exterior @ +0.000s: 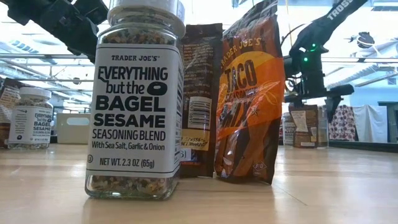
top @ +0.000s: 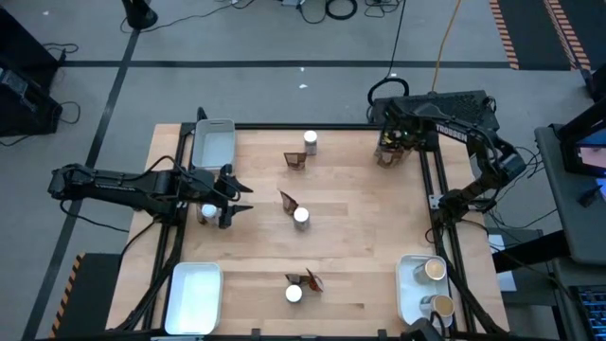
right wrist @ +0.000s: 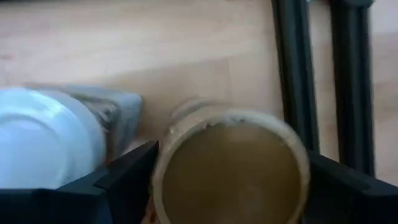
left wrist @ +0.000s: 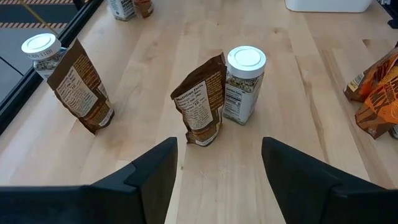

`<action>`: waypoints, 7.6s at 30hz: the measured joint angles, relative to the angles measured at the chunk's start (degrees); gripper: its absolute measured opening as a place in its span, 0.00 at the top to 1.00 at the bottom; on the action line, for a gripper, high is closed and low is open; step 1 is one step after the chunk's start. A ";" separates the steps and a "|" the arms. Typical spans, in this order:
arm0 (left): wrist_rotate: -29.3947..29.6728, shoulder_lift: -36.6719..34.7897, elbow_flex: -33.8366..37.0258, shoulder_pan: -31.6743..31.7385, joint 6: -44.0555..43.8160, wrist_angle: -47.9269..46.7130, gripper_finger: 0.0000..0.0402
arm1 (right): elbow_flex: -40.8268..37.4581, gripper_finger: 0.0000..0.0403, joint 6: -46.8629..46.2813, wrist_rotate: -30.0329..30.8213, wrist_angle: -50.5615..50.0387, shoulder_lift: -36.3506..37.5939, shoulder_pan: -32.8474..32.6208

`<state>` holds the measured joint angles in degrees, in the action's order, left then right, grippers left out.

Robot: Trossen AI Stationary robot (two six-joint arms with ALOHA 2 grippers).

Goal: Sort spices by type
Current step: Put the brown seasoning bottle into the bottom right white bin

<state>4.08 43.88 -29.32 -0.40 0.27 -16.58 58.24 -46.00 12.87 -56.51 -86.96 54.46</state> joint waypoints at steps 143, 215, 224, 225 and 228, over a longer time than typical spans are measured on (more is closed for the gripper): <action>21.75 -10.88 -6.14 -23.37 -9.90 -13.29 0.41 | 19.19 0.37 -87.83 -12.87 -19.05 -2.63 -110.98; 21.75 -10.86 -6.14 -23.37 -8.92 -12.15 0.41 | 19.13 0.22 -69.91 -17.33 -18.92 -14.49 -114.40; 21.75 -10.87 -6.14 -23.37 -8.92 -12.15 0.41 | 19.13 0.22 -70.23 -19.00 -19.82 -12.79 -114.23; 21.75 -10.86 -6.12 -23.37 -8.93 -12.15 0.41 | 19.13 0.22 -70.43 -19.02 -19.82 -12.30 -114.12; 21.75 -10.80 -6.12 -23.37 -8.92 -12.15 0.41 | 19.13 0.22 -71.39 -19.00 -19.82 -10.60 -113.71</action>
<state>25.82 33.07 -35.44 -23.77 -8.65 -28.73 77.36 -117.38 -6.13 -76.34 -97.56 -59.26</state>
